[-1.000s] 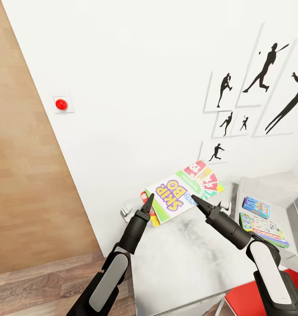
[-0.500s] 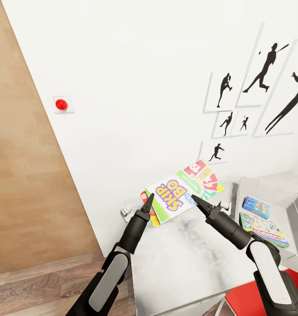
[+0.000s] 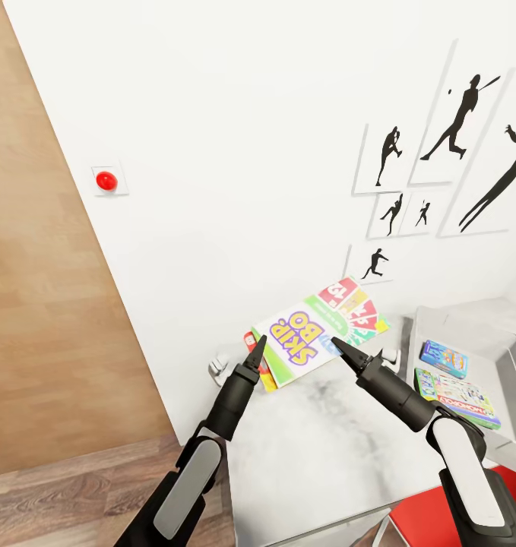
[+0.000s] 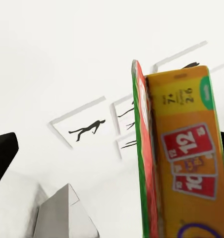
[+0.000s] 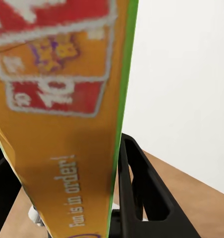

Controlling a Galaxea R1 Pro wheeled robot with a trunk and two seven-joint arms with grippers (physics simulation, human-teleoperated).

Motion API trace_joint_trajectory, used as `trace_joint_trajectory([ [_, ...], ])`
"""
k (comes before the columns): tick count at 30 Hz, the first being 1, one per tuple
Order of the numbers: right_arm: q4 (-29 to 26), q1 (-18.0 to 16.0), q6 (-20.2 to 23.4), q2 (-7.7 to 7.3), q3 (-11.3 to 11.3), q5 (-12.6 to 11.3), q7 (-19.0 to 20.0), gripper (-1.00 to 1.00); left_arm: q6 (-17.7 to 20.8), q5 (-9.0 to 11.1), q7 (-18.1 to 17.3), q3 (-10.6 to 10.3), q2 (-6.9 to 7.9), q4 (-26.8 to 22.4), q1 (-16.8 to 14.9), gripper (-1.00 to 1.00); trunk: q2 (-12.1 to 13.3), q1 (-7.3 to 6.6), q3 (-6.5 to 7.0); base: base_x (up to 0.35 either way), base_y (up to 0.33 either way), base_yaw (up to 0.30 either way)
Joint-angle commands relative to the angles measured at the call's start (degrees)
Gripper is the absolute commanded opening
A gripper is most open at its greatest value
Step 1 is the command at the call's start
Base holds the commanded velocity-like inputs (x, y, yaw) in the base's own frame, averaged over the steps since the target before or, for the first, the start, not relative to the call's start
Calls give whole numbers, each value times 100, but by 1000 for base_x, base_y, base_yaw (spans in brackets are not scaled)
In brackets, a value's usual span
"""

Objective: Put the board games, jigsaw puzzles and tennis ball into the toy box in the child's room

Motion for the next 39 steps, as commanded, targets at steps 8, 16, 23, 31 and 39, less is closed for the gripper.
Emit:
trace_joint_trajectory([
  [8,-9,-10,129,-32,-14,-262,11,-100,276,111,155,0,18,8,-144,100,-12,3,-11,0,0,0],
  [16,-34,-108,134,-66,-24,-260,-26,-100,1731,616,686,33,48,19,-495,100,-12,3,-11,0,0,0],
  [23,15,-1005,299,-207,-152,-289,-882,-100,2487,870,1699,134,212,-95,-797,100,-12,3,-11,0,0,0],
  [31,31,-1809,655,-404,-307,-325,-1950,-100,3160,932,2154,298,675,-370,-995,100,-12,3,-11,0,0,0],
  [39,-52,-2099,1028,-673,-430,-329,-2226,-100,3554,930,2246,546,940,-465,-1059,100,-12,3,-11,0,0,0],
])
